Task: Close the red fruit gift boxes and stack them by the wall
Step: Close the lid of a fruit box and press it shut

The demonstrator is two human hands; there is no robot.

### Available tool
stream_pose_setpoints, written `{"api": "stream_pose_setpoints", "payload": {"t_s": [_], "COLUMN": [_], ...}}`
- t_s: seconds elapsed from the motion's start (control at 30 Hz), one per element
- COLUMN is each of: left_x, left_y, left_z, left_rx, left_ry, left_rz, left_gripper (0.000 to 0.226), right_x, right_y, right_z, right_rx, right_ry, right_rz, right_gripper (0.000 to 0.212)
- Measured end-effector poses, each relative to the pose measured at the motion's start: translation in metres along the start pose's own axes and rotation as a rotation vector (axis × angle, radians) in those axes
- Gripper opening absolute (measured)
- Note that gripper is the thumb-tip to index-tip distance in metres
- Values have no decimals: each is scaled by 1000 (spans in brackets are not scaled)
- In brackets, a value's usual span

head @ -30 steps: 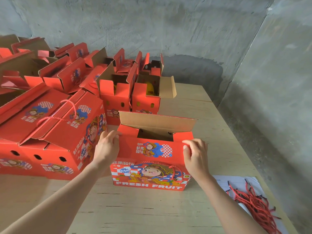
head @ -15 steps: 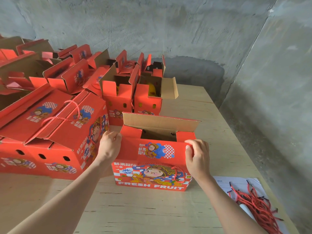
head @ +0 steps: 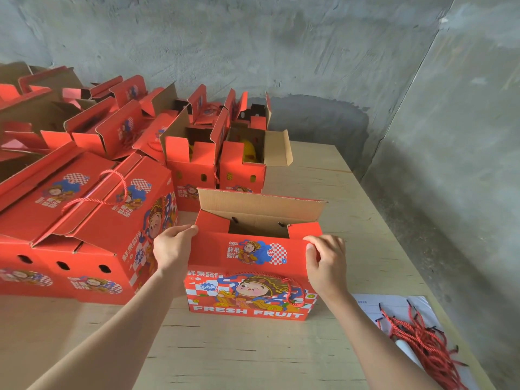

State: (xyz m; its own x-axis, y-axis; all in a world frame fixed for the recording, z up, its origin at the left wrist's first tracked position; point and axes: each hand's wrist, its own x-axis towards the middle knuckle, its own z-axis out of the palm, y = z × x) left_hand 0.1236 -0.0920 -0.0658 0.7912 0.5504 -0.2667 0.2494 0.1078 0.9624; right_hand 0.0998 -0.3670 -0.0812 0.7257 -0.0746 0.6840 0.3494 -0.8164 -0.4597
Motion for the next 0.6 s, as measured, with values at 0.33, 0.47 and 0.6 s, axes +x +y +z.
{"api": "stream_pose_setpoints", "payload": {"t_s": [0.33,0.47,0.6], "left_x": [3,10,8], "left_y": [4,6,3], "left_z": [4,3,3], "left_rx": [-179,-91,60], "left_ry": [27,-39,-90], "left_rz": [-245,-191,-60], "left_gripper": [13,8,2], "right_x": [0,2,2], "right_y": [-3,-5,-1], "right_z": [-1,-1,-3], "right_rx": [-60,-105,-102], "right_ry": [-46,-113,-286], "right_rz": [33,20,130], "right_gripper": [18,18,21]}}
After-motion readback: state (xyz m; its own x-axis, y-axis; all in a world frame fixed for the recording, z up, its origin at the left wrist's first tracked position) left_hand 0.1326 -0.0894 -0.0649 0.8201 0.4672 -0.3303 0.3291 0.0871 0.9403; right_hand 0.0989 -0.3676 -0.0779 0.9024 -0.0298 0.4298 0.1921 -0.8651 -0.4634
